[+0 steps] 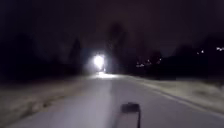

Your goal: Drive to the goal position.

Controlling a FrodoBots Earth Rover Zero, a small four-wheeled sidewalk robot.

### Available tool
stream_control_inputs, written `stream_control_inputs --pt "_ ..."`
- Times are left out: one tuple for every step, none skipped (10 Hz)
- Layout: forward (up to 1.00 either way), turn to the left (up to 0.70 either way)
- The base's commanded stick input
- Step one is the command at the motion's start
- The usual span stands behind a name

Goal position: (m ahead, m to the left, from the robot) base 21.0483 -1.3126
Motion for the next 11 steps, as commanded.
stream_control_inputs --pt "1.0 0.05" --pt "1.0 0.04" --pt "1.0 0.04" --pt "1.0 0.04" --pt "1.0 0.04" --pt "1.0 0.04" --pt "1.0 0.04" --pt "1.0 0.04" --pt "1.0 0.04" --pt "1.0 0.05" --pt "1.0 0.1"
